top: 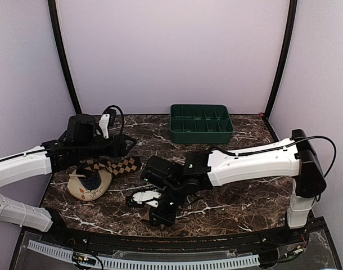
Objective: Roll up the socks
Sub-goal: Pick up the sock from the center of the board, then fold the sock at the center of the board.
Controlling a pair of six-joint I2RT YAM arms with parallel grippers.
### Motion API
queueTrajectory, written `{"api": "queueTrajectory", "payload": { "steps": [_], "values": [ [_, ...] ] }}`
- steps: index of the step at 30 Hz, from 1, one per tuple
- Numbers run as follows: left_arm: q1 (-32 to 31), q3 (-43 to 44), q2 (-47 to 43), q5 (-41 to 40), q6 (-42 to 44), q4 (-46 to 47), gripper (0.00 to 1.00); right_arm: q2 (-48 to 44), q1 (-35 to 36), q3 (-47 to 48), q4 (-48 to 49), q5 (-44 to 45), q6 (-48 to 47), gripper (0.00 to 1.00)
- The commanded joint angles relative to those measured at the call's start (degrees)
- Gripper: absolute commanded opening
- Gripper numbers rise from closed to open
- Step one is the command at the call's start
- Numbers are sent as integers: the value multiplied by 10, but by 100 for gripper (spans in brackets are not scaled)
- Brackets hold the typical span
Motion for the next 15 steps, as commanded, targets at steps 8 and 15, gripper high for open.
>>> {"api": "queueTrajectory", "payload": {
  "steps": [8,15],
  "values": [
    [5,2,-26,-19,2,-7,77,22,-50,85,-30,-50,0,0],
    [4,32,20,-19,5,-1,77,2,-131,58,-6,-78,-29,0]
  ]
}}
